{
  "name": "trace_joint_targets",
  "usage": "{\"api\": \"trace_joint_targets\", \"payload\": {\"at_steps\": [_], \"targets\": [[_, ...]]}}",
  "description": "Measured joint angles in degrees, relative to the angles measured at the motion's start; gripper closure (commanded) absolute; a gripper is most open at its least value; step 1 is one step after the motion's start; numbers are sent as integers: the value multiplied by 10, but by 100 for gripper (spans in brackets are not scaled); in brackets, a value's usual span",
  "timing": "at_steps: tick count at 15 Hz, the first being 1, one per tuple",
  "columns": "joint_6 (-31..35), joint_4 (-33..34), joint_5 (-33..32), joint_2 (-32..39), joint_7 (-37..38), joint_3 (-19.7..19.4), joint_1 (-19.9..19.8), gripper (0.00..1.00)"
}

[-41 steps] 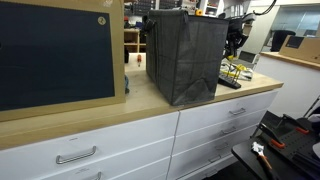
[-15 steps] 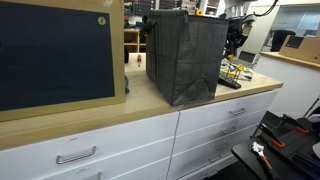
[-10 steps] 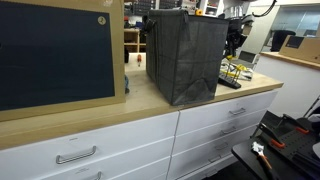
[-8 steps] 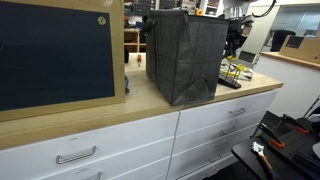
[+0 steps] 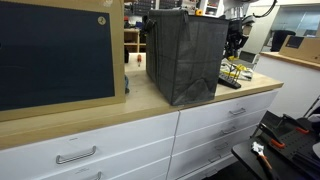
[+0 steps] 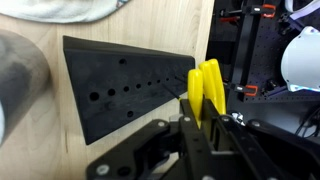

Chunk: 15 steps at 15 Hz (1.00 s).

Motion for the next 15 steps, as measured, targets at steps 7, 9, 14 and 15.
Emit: {"api": "trace_joint_targets", "payload": {"at_steps": [7,9,14,15], "targets": [[0,2,-3,0,1,1,2,96],[0,2,-5,0,1,1,3,96],[0,2,-10,1,1,1,4,96],[0,2,-11,1,1,2,5,96]]}}
